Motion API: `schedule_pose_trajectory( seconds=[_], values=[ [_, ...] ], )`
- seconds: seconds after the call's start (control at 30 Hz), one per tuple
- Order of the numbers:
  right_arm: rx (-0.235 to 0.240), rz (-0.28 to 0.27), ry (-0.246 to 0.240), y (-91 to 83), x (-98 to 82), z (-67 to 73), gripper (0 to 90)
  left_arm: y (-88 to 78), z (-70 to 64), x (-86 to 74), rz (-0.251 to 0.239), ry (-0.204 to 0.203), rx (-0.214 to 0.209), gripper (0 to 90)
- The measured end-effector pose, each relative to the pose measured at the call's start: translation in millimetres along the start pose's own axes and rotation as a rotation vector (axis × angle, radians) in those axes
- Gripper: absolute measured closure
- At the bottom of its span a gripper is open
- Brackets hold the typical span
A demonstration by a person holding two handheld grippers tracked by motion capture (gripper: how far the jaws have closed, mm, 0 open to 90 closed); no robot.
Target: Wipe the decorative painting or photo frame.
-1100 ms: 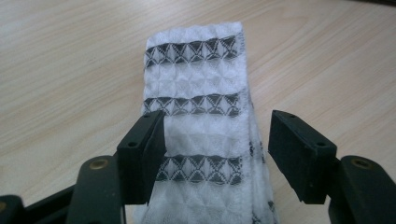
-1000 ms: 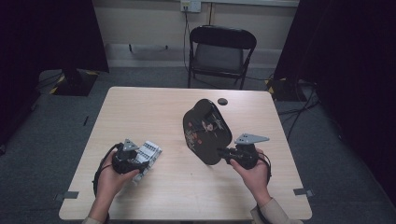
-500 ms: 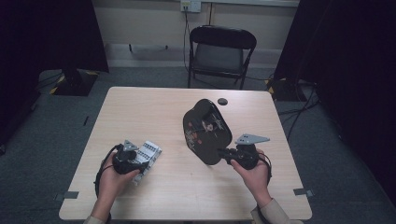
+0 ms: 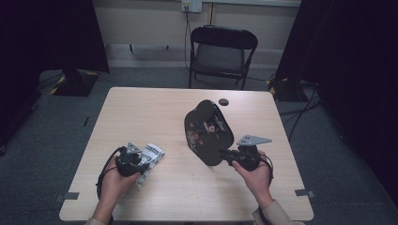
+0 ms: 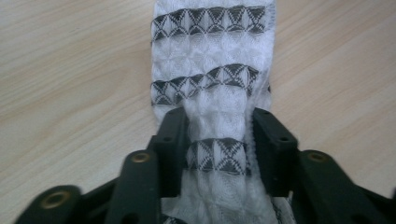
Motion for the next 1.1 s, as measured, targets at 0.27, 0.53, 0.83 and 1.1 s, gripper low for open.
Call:
schedule_pose_trajectory(
  seconds=[0.27, 0.53, 0.83, 1.1],
  values=[
    [0.001, -0.002, 0.001, 0.7, 1.3, 0.2, 78.6, 0.5, -1.7, 6.2, 0.067, -0.009, -0.012, 72.0],
    [0.004, -0.002, 0.008, 1.4, 2.3, -0.4, 78.7, -0.3, -3.1, 6.6, 0.067, -0.034, -0.042, 75.9],
    [-0.001, -0.002, 0.019, 2.0, 2.7, -0.3, 78.7, -8.8, -14.2, 23.4, 0.017, -0.042, -0.098, 77.0],
    [-0.002, -0.003, 0.025, 2.1, 2.5, -0.1, 78.8, -24.9, -32.9, 68.3, -0.072, 0.005, -0.139, 77.1]
  ],
)
Point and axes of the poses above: each handheld gripper's, and its own axes: y roughly forward along the jaws, x roughly out of its top, z roughly to its left, the point moved 4 cm from there along y, roughly forward along the jaws, and after that the axes turned 9 degrees about -x, right-handed, at the moved point
